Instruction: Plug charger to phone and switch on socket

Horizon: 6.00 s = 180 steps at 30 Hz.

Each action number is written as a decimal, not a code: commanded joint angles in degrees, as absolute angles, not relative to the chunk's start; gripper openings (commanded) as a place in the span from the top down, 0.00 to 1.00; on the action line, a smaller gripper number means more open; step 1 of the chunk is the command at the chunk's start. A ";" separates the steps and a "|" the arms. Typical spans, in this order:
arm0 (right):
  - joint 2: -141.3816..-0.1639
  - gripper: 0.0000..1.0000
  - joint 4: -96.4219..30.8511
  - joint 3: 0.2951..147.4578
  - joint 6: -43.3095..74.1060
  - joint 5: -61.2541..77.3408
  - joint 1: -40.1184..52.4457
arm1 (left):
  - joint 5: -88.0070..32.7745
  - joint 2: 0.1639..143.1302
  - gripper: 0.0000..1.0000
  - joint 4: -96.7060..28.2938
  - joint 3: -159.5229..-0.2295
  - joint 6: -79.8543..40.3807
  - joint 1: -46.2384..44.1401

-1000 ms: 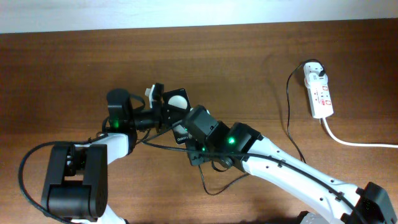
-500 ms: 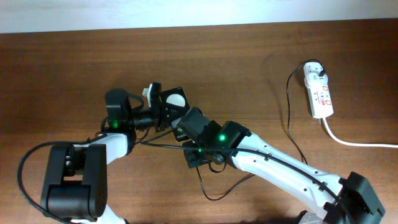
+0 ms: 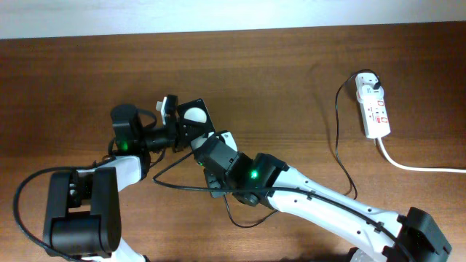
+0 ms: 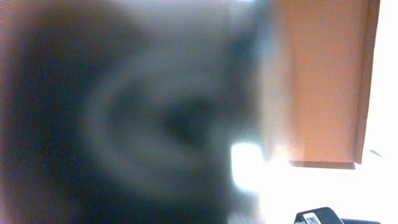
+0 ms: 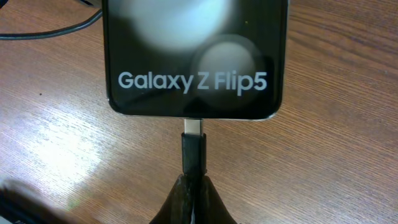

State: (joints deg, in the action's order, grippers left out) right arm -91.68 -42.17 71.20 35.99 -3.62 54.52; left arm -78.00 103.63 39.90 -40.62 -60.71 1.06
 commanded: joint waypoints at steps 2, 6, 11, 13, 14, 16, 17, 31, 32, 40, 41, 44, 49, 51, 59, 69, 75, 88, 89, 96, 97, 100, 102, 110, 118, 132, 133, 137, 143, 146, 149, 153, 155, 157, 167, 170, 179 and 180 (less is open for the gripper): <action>-90.15 0.96 -41.89 71.57 36.32 -2.74 53.91 | -80.23 103.44 1.00 40.23 -40.71 -62.81 1.30; -90.15 0.96 -41.23 71.57 36.32 -2.61 53.93 | -80.18 103.44 1.00 40.21 -40.71 -63.81 1.30; -90.15 0.96 -41.80 71.57 36.34 -2.57 53.93 | -79.66 103.44 1.00 40.25 -40.71 -59.44 1.30; -90.15 0.96 -42.02 71.57 36.34 -2.59 53.93 | -79.70 103.44 1.00 40.23 -40.71 -58.59 1.30; -90.15 0.96 -41.98 71.57 36.36 -2.59 53.93 | -79.72 103.44 1.00 40.23 -40.71 -58.61 1.30; -90.15 0.96 -41.95 71.57 36.34 -2.59 53.93 | -80.03 103.44 1.00 40.21 -40.71 -59.61 1.30; -90.15 0.96 -41.95 71.57 36.34 -2.57 53.93 | -79.99 103.44 1.00 40.23 -40.71 -62.33 1.30; -90.15 0.96 -42.06 71.57 36.34 -1.96 53.93 | -80.97 103.44 1.00 40.23 -40.71 -57.32 1.30; -90.15 0.96 -42.39 71.57 36.34 -1.96 53.93 | -81.01 103.44 1.00 40.23 -40.71 -57.30 1.30; -90.15 0.96 -43.90 71.57 36.34 -0.47 53.93 | -78.17 103.44 1.00 40.23 -40.71 -57.30 1.30; -90.15 0.96 -43.62 71.57 36.34 -0.49 53.93 | -78.22 103.44 1.00 40.23 -40.71 -57.30 1.30; -90.15 0.96 -42.30 71.57 36.34 -0.67 53.93 | -79.31 103.44 1.00 40.23 -40.71 -57.32 1.30; -90.15 0.96 -42.33 71.57 36.53 -0.93 53.87 | -81.03 103.44 1.00 40.21 -40.71 -57.34 1.30; -90.15 0.96 -42.24 71.57 36.56 -0.91 53.87 | -81.89 103.44 1.00 40.21 -40.71 -57.34 1.30; -90.15 0.96 -41.52 71.57 38.48 -2.20 53.87 | -83.66 103.44 1.00 40.23 -40.71 -57.34 1.30; -90.15 0.96 -41.04 71.57 39.94 -2.02 53.87 | -85.86 103.44 1.00 40.23 -40.71 -57.36 1.30; -90.15 0.96 -38.06 71.57 39.92 -2.11 50.30 | -90.13 103.44 1.00 40.25 -40.66 -56.66 1.28; -88.36 0.81 -33.32 71.59 31.53 3.92 47.22 | -89.71 103.44 1.00 40.23 -40.38 -56.66 1.30; -86.61 0.72 -35.59 71.59 31.53 5.56 47.22 | -88.73 103.44 1.00 40.23 -40.38 -56.69 1.30; -82.91 0.50 -43.59 71.57 33.58 -2.02 55.46 | -83.99 103.44 1.00 40.18 -40.38 -57.19 1.30; -84.38 0.50 -43.99 71.57 36.49 -5.82 57.04 | -84.01 103.44 1.00 40.16 -40.38 -57.19 1.30; -90.39 0.63 -43.48 71.57 37.21 -6.72 57.74 | -84.18 103.44 1.00 39.75 -40.38 -57.39 1.30; -91.57 0.75 -42.76 71.57 38.26 -6.70 57.74 | -84.20 103.44 1.00 39.33 -40.38 -57.58 1.30; -91.70 0.96 -35.59 71.57 37.76 -8.71 57.67 | -90.19 103.44 1.00 33.30 -40.38 -58.08 1.28; -84.55 0.28 -42.83 73.69 36.97 -2.37 56.12 | -87.85 103.44 1.00 33.95 -40.38 -54.19 1.28; -58.37 0.01 -69.76 74.26 41.67 -19.42 56.12 | -57.25 103.44 1.00 17.78 -55.18 -46.28 -21.56; -58.37 0.01 -71.85 74.26 45.60 -21.04 56.12 | -52.69 103.46 1.00 6.72 -58.67 -39.46 -22.70; -58.15 0.01 -77.84 74.26 57.28 -26.61 56.12 | -44.80 104.99 1.00 -7.55 -63.22 -29.61 -23.97; -59.42 0.01 -77.89 74.26 57.69 -25.93 56.14 | -52.93 115.85 1.00 -6.07 -67.13 -23.62 -23.97; -63.18 0.01 -78.28 74.26 57.52 -24.62 56.18 | -48.47 117.34 0.99 -6.13 -67.13 -23.22 -23.97; -66.39 0.01 -77.76 74.26 57.52 -24.64 56.16 | -45.08 117.34 0.98 -6.46 -67.13 -23.22 -23.97; -68.20 0.01 -76.38 74.26 57.52 -23.07 56.16 | -42.13 117.34 0.93 -7.20 -67.11 -23.27 -23.97; -68.20 0.01 -76.34 74.26 57.52 -22.50 56.16 | -42.13 117.34 0.83 -7.20 -67.11 -23.27 -23.97; -68.20 0.01 -76.34 74.26 57.52 -22.50 56.16 | -42.13 117.32 0.73 -7.68 -67.11 -23.27 -23.97; -68.20 0.01 -76.58 74.26 57.52 -22.48 56.18 | -40.42 117.34 0.36 -9.15 -67.11 -23.24 -23.97; -68.20 0.01 -76.55 74.26 57.52 -22.46 56.18 | -40.42 117.32 0.18 -9.32 -67.11 -23.24 -23.97; -68.20 0.01 -76.53 74.26 57.52 -19.68 56.18 | -40.42 117.34 0.01 -9.37 -67.11 -23.24 -23.97; -68.20 0.02 -76.53 74.26 57.52 -19.68 56.18 | -40.42 117.34 0.01 -9.41 -67.11 -23.24 -23.97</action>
State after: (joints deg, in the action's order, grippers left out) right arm -68.12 -76.49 73.89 57.04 -20.10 56.34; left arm -43.03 116.79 -8.78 -67.37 -23.59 -23.94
